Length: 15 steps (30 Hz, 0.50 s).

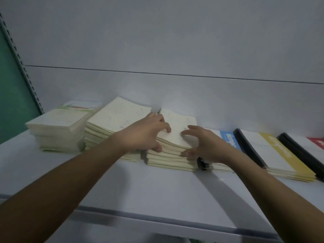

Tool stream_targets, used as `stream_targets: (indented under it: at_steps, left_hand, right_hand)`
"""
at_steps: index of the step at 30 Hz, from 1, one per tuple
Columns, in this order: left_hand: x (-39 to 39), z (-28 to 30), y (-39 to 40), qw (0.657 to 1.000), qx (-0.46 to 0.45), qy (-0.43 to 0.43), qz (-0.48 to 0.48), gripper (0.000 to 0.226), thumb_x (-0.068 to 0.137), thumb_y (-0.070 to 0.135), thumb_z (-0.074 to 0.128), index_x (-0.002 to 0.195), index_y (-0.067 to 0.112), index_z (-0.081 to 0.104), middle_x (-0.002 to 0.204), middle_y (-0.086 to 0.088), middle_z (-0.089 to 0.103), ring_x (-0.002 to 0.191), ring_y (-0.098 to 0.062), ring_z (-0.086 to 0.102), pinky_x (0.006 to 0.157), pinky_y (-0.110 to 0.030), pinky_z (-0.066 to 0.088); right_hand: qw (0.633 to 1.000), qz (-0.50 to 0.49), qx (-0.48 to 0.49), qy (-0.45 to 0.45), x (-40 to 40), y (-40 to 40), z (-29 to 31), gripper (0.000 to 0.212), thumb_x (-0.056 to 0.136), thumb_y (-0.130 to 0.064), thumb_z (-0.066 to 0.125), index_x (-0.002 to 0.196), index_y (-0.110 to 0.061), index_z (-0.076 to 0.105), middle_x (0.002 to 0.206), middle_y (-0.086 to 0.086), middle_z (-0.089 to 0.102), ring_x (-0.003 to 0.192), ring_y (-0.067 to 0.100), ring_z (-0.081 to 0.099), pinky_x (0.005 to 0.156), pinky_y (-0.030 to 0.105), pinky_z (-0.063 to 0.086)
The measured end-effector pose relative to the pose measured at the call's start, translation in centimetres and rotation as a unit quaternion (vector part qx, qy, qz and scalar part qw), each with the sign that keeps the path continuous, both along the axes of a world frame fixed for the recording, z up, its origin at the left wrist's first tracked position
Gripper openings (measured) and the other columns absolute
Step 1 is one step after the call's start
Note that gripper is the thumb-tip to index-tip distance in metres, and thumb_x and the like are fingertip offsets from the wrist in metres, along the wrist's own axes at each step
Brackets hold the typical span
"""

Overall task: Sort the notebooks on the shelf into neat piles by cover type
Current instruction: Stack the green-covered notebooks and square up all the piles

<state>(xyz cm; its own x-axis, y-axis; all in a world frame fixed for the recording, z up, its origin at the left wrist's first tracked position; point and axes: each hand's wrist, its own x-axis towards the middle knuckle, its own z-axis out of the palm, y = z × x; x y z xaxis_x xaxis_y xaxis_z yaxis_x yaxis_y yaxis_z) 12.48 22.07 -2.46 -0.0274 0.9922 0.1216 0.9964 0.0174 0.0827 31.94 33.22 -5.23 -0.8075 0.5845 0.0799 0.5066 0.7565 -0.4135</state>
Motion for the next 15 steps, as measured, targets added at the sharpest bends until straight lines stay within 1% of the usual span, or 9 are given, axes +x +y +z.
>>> stream_targets:
  at_steps: [3,5,7,8,9,10,12,13,15]
  left_hand:
    - [0.1,-0.2,0.4,0.999,-0.003,0.015,0.040,0.071,0.067,0.037,0.084,0.129,0.034,0.052,0.128,0.011,0.042,0.119,-0.005,0.028,0.101,-0.030,0.037]
    - [0.6,-0.9,-0.2,0.998,0.024,0.043,0.043,0.080,0.063,0.041,0.085,0.134,0.034,0.050,0.132,0.010,0.042,0.123,-0.007,0.029,0.099,-0.032,0.040]
    - [1.2,-1.9,-1.0,0.994,0.039,0.100,0.020,0.096,0.057,0.047,0.087,0.141,0.030,0.045,0.138,0.004,0.042,0.128,-0.015,0.033,0.099,-0.035,0.042]
    - [1.5,-2.3,-1.1,0.990,0.030,0.138,0.019,0.101,0.056,0.048,0.087,0.144,0.030,0.041,0.142,0.001,0.041,0.130,-0.019,0.033,0.100,-0.037,0.042]
    - [1.8,-2.7,-1.1,0.985,0.022,0.168,0.023,0.104,0.055,0.047,0.087,0.145,0.029,0.038,0.143,-0.001,0.039,0.132,-0.022,0.033,0.099,-0.038,0.043]
    - [1.8,-3.0,-1.0,0.982,0.026,0.186,0.025,0.103,0.055,0.044,0.088,0.145,0.029,0.039,0.142,-0.002,0.040,0.130,-0.024,0.035,0.096,-0.040,0.045]
    - [1.6,-3.2,-0.8,0.979,0.059,0.193,0.017,0.102,0.048,0.038,0.091,0.138,0.025,0.046,0.134,-0.003,0.048,0.123,-0.027,0.042,0.085,-0.043,0.049]
    - [1.4,-3.4,-0.7,0.979,0.078,0.186,0.015,0.101,0.044,0.037,0.092,0.134,0.024,0.050,0.130,-0.004,0.052,0.119,-0.028,0.046,0.082,-0.042,0.050]
    - [1.2,-3.6,-0.5,0.979,0.098,0.175,0.025,0.101,0.039,0.037,0.094,0.131,0.022,0.054,0.127,-0.005,0.055,0.116,-0.030,0.048,0.082,-0.042,0.048]
  right_hand:
    - [0.999,0.019,0.026,0.008,-0.1,0.1,-0.5,0.067,0.081,-0.040,0.074,0.141,-0.032,0.044,0.158,-0.007,0.024,0.141,0.017,0.027,0.108,0.032,0.027]
    - [0.998,0.024,0.058,0.011,0.1,-0.1,-0.9,0.065,0.082,-0.043,0.071,0.140,-0.031,0.043,0.156,-0.007,0.026,0.140,0.017,0.025,0.104,0.034,0.031]
    - [0.989,0.042,0.138,0.011,0.2,-0.4,-1.4,0.073,0.078,-0.051,0.070,0.141,-0.030,0.040,0.154,-0.006,0.027,0.141,0.018,0.020,0.102,0.037,0.035]
    - [0.983,0.058,0.173,0.009,0.1,-0.5,-1.8,0.078,0.075,-0.054,0.072,0.141,-0.028,0.038,0.152,-0.004,0.028,0.140,0.019,0.022,0.100,0.037,0.037]
    - [0.978,0.072,0.196,0.005,0.0,-0.6,-2.2,0.082,0.072,-0.054,0.073,0.140,-0.026,0.037,0.148,-0.004,0.033,0.137,0.020,0.027,0.096,0.037,0.039]
    - [0.974,0.081,0.212,0.008,-0.2,-0.6,-2.6,0.081,0.071,-0.050,0.075,0.137,-0.024,0.038,0.142,-0.004,0.038,0.131,0.020,0.033,0.091,0.036,0.040]
    - [0.969,0.087,0.226,0.039,-0.4,-0.4,-3.4,0.074,0.069,-0.040,0.078,0.131,-0.020,0.043,0.130,-0.003,0.047,0.121,0.022,0.043,0.081,0.036,0.041]
    - [0.969,0.089,0.223,0.063,-0.4,-0.1,-3.8,0.071,0.068,-0.035,0.080,0.129,-0.018,0.047,0.127,-0.001,0.050,0.119,0.024,0.045,0.079,0.037,0.043]
    - [0.968,0.087,0.206,0.116,-0.4,0.2,-4.7,0.067,0.067,-0.023,0.083,0.127,-0.014,0.054,0.128,0.004,0.056,0.120,0.032,0.050,0.082,0.041,0.046]
